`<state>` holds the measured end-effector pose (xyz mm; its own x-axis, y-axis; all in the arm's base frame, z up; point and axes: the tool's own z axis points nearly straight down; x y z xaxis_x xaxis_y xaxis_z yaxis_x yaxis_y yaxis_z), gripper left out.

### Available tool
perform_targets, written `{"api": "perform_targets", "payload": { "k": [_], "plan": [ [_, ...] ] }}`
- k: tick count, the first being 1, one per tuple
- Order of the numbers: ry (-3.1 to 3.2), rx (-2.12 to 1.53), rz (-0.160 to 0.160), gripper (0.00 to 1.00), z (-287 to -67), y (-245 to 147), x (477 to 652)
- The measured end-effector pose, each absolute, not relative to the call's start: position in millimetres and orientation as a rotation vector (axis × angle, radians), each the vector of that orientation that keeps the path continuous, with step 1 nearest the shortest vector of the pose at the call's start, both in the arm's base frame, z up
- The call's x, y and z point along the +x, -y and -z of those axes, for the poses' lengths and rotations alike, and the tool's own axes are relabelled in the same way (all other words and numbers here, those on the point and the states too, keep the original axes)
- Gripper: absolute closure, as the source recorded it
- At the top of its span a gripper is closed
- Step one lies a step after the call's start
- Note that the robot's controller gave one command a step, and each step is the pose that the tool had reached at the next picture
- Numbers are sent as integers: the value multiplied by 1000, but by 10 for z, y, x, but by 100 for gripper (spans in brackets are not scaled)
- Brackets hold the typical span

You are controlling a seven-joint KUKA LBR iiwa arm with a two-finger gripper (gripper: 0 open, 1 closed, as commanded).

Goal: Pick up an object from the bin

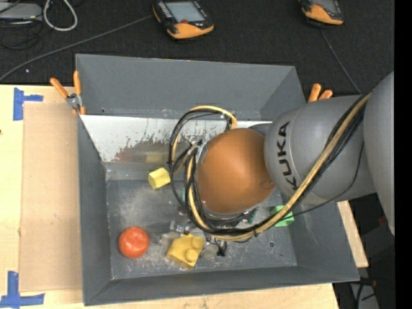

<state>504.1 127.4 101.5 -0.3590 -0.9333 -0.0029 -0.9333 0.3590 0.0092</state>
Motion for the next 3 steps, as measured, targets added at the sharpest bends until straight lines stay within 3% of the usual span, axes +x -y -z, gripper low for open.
{"api": "perform_targets", "payload": {
  "k": [2, 3],
  "plan": [
    [2188, 2252, 16, 0, -840, -1135, 4940],
    [2322, 2108, 21, 0, -832, -954, 4909]
  ]
}}
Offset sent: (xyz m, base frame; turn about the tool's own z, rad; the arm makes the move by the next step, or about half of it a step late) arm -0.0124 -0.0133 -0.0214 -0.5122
